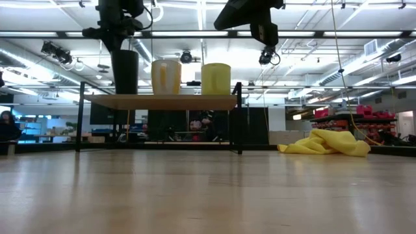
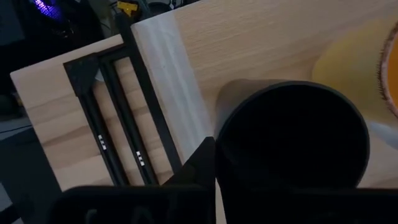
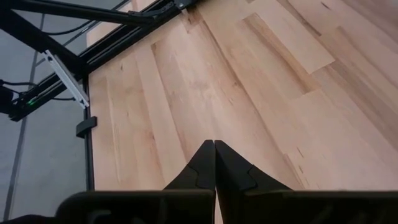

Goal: Stack small to large cups/mugs on shelf
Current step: Put the black cup on the shelf

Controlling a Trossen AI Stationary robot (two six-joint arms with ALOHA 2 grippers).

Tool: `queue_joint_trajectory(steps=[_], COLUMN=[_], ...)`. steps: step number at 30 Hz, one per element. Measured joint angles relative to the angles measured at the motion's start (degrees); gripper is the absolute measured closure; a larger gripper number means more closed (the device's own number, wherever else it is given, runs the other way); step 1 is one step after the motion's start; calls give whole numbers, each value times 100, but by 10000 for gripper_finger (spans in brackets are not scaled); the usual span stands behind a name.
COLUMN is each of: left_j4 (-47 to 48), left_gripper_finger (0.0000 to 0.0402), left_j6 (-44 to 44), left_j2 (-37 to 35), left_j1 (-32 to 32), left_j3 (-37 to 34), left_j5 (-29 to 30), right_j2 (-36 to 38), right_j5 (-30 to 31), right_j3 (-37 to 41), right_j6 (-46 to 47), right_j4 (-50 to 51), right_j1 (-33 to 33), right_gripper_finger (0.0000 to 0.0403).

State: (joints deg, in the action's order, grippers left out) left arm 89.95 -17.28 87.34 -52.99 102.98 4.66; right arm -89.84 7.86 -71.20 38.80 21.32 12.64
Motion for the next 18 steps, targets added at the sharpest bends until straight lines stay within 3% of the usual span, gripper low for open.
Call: queue_joint_trajectory(steps=[11, 18], left_j4=[-39, -81], left_gripper_finger=[383, 347], left_j6=[63, 144], left_j2=[8, 10], left_j1=[-4, -4], left_j3=[0, 0], left_j5=[-2, -2], right_j2=[0, 0], right_j5=[0, 0], right_j3=[0, 0], right_j6=[0, 24], right_j4=[0, 0], right_j1=[0, 0], right_gripper_finger=[398, 398])
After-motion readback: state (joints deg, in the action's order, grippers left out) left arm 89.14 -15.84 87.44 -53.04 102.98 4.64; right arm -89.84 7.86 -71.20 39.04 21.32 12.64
